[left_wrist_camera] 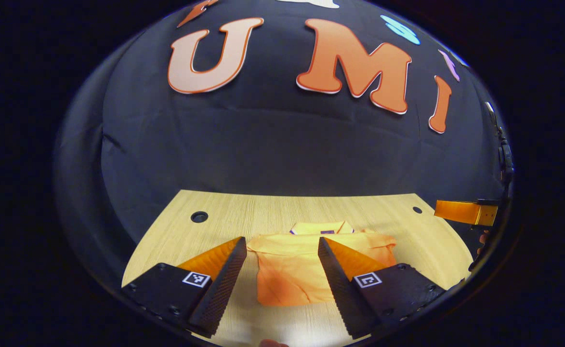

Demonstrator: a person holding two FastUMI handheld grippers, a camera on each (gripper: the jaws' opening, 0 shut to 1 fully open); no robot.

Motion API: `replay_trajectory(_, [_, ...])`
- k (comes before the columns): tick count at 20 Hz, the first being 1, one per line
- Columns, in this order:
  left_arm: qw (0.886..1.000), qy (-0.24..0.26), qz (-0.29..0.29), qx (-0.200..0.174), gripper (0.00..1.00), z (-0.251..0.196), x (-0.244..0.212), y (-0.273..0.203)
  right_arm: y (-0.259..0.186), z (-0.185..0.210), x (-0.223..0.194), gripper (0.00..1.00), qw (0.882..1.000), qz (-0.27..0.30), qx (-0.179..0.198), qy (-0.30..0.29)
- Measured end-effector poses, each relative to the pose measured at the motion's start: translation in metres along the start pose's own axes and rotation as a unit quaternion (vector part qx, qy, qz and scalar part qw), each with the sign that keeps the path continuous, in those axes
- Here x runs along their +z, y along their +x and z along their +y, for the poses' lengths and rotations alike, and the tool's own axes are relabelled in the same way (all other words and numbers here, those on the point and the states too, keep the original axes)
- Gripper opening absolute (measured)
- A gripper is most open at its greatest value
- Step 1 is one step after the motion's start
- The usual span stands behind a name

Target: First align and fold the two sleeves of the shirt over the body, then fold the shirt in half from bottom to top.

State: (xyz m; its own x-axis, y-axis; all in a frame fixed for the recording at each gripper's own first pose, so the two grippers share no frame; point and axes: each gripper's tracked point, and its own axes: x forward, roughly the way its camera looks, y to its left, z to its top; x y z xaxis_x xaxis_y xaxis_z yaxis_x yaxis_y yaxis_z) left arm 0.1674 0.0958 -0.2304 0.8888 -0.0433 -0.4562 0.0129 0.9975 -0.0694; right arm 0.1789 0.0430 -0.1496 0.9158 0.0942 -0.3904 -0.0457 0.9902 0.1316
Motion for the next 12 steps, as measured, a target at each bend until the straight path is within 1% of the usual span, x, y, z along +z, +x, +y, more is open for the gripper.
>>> replay_trajectory(4, [0.999, 0.014, -0.03, 0.007, 0.92, -0.017, 0.018, -0.044, -0.026, 0.001, -0.003, 0.99, 1.0, -0.025, 0.004, -0.003])
replay_trajectory(8, [0.999, 0.004, -0.053, 0.01, 0.93, -0.032, 0.021, -0.078, -0.051, 0.002, 0.004, 0.99, 0.999, -0.046, 0.006, -0.01])
replay_trajectory(12, [0.997, -0.007, -0.074, 0.019, 0.92, -0.044, 0.019, -0.115, -0.087, 0.005, 0.003, 0.98, 0.997, -0.069, 0.009, -0.031])
